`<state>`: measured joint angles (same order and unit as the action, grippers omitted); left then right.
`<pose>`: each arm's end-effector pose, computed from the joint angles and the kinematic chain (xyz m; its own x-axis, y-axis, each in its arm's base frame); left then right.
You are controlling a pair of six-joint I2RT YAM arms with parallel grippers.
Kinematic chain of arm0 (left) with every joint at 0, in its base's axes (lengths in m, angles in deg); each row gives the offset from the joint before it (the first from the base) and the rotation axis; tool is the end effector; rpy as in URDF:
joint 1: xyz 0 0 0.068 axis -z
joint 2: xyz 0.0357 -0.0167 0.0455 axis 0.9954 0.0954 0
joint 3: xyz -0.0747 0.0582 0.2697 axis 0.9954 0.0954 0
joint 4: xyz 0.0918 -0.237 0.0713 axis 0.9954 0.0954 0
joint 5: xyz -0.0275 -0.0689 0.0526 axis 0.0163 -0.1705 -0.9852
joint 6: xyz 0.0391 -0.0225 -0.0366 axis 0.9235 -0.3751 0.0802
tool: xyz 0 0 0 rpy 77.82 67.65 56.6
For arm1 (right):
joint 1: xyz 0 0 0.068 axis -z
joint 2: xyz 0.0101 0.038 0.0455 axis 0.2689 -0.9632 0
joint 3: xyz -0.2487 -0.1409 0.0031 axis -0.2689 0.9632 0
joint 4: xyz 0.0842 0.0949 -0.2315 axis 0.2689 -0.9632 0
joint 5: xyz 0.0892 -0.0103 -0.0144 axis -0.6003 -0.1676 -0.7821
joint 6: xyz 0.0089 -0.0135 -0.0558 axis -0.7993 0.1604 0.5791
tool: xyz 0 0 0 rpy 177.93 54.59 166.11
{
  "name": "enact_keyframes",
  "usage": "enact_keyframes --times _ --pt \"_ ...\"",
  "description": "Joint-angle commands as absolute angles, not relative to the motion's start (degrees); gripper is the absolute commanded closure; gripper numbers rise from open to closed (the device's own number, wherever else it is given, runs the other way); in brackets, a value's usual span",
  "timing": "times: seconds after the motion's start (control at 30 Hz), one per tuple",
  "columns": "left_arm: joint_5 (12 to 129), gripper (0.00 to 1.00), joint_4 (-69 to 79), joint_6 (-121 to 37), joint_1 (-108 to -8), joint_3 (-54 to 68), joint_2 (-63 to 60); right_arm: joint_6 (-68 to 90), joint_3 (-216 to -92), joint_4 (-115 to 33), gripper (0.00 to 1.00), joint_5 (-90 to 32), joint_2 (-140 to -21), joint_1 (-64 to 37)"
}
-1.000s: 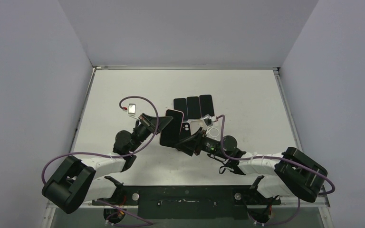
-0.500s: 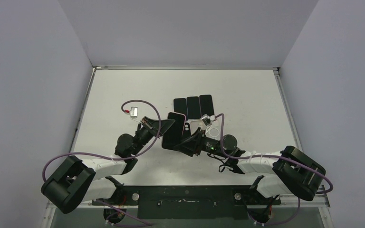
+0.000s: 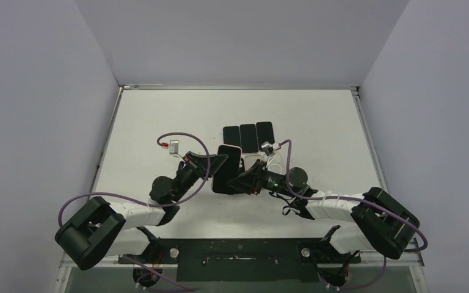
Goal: Take the phone out of the phone case
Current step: Remove the phone case from the phone.
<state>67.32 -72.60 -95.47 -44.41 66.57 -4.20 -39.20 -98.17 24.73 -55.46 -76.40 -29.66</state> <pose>0.1661 -0.1450 0.2337 -0.5286 -0.7333 -0.4276 0.5385 0.0998 -0.8367 0.1597 0.1939 0.2234 -0.7680 0.2163 -0.6028 -0.6133 0.0230 0.7896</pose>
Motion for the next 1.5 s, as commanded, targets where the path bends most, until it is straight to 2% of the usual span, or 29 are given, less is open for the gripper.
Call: enact_keyframes --times 0.0,0.13,0.17,0.5,0.8,1.1,1.47 --pt "78.13 0.9 -76.58 -94.81 -40.99 66.47 -5.11 -38.49 -102.5 31.62 0.79 -49.63 -73.61 -26.27" --pt "79.11 0.69 -67.88 -88.46 -41.84 64.5 -8.91 -39.09 -100.85 30.72 0.99 -50.2 -71.21 -24.83" --pt "79.32 0.66 -65.94 -87.18 -42.24 64.13 -10.14 -39.22 -100.21 30.31 1.0 -50.27 -70.57 -24.45" --pt "85.77 0.41 -63.75 -81.88 -52.27 66.4 -16.81 -39.83 -97.5 24.13 1.0 -51.79 -62.93 -20.25" --pt "89.62 0.37 -58.96 -73.58 -52.7 66.55 -18.55 -41.84 -98.13 22.78 1.0 -53.57 -58.74 -18.28" --pt "93.84 0.37 -65.89 -77.4 -52.02 64.99 -11.57 -46.27 -97.39 29.01 1.0 -54.9 -60.16 -18.35" --pt "92.7 0.37 -64.47 -75.83 -48.08 61.94 -8.22 -47.51 -96.87 31.17 1.0 -55.43 -60.02 -18.57"
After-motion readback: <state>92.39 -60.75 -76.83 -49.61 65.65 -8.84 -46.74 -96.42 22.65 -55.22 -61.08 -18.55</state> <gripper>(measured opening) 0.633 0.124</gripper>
